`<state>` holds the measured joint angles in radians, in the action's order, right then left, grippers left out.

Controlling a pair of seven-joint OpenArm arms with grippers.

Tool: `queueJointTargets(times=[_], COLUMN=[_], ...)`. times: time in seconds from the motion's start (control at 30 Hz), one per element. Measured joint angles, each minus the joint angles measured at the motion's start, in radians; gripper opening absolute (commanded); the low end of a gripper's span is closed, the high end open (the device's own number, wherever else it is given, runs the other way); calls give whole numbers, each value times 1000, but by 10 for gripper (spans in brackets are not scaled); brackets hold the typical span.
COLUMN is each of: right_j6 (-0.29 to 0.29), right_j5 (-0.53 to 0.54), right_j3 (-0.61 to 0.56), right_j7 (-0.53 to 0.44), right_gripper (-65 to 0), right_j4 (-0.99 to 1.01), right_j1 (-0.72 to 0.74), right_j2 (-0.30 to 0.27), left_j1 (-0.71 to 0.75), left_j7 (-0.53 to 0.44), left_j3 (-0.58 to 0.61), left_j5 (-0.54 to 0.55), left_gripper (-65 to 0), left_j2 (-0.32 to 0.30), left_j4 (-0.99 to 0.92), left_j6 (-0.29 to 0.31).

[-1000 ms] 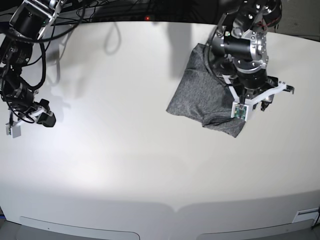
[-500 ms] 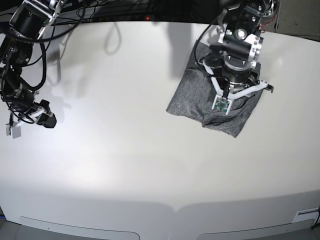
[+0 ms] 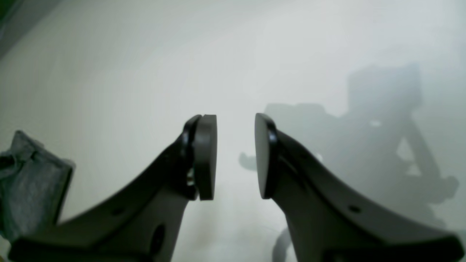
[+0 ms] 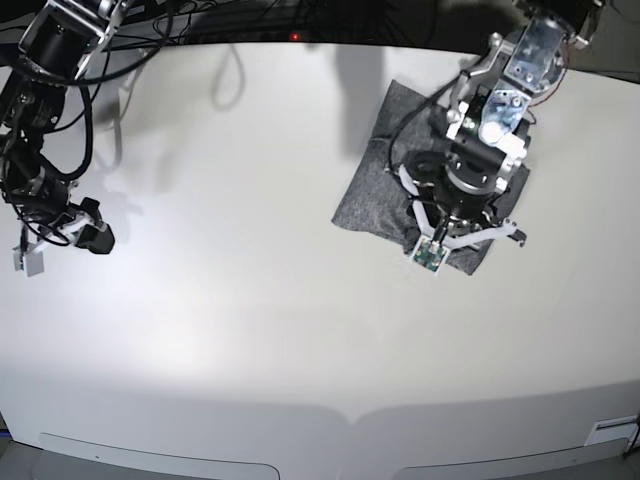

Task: Fold the T-shirt properly
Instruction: 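Drag the left gripper across the bundle to flatten it, then lift the left gripper and move it to the bundle's corner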

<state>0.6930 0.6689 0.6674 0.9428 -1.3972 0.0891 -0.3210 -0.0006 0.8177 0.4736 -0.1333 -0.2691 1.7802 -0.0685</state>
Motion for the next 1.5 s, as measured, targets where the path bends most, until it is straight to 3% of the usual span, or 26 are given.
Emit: queueJointTargets(times=[0.13, 0.37, 0.6, 0.7, 0.9, 1.3, 1.5], right_j6=[0, 0, 0, 0, 0, 0, 0], right_j5=[19, 19, 19, 19, 20, 19, 19], right_j3=[0, 0, 0, 0, 0, 0, 0], right_j7=[-2, -2, 2, 2, 2, 17, 28], right_gripper=[-482, -482, -482, -482, -482, -482, -482], right_j4=[0, 0, 0, 0, 0, 0, 0], right_j1=[-1, 0, 0, 0, -1, -1, -1], right_j2=[0, 0, 0, 0, 0, -1, 0], left_j1=[-40, -49, -150, -183, -235, -227, -227], left_j7=[33, -57, -56, 5, -39, -79, -8], left_j3=[4, 4, 4, 4, 4, 5, 5], left_j5=[4, -161, -163, -163, -163, -163, -76], left_gripper=[-486, -486, -486, -486, -486, -486, -486], left_j2=[35, 37, 37, 37, 31, -169, -254], left_j4=[-82, -196, -376, -380, -375, -376, -376], left_j6=[2, 8, -4, -25, -27, -29, -92])
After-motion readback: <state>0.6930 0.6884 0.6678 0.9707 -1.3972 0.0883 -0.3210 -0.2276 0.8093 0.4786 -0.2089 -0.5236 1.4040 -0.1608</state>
